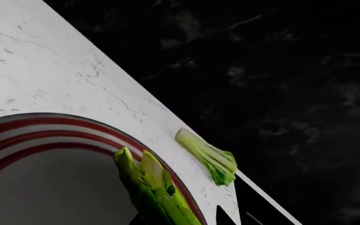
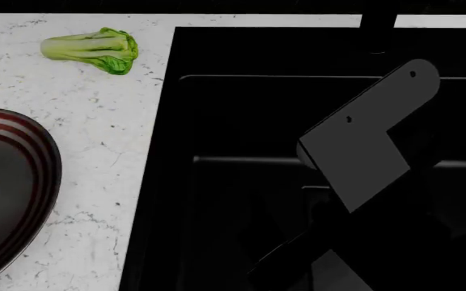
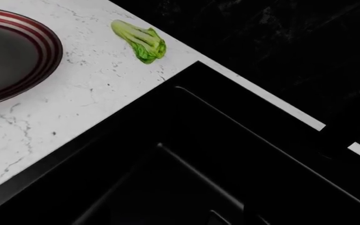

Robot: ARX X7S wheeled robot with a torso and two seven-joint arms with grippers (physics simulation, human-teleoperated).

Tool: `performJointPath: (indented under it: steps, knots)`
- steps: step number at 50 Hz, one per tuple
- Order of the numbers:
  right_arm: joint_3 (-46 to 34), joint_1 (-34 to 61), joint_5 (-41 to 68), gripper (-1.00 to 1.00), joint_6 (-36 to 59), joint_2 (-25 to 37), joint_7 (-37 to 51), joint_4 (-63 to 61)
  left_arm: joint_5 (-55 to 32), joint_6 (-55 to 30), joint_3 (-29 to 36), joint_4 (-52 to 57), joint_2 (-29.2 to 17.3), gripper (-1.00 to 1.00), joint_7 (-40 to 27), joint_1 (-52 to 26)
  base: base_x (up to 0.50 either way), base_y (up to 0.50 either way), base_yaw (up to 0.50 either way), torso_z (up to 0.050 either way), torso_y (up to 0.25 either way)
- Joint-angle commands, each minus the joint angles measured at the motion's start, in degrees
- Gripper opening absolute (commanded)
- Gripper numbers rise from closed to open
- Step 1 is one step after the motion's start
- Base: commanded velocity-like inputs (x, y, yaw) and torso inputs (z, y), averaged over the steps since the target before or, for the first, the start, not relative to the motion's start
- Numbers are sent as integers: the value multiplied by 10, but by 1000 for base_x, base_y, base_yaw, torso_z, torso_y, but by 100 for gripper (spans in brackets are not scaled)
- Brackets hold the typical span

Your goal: Pick the asparagus from the sink and place it on the plate located on the counter

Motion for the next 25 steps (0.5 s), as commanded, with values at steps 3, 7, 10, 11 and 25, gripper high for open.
performJointPath:
  steps: [3,7,10,11,25]
  knots:
    - [-7,-1,-8,100,-12,2,-6,5,84,48,66,-80,-9,-100,31,-51,0,0,0,0,0]
    - [-9,0,-4,100,-12,2,-2,5,117,70,86,-115,-8,-100,42,-67,0,0,0,0,0]
    - [-10,0,-5,100,-12,2,-1,6,138,86,101,-143,-6,-100,50,-79,0,0,0,0,0]
    - [-10,0,-3,100,-12,3,-1,6,143,90,105,-148,-6,-100,51,-81,0,0,0,0,0]
    - [-13,3,-3,100,-13,8,0,7,181,148,115,-234,5,-100,72,-93,0,0,0,0,1]
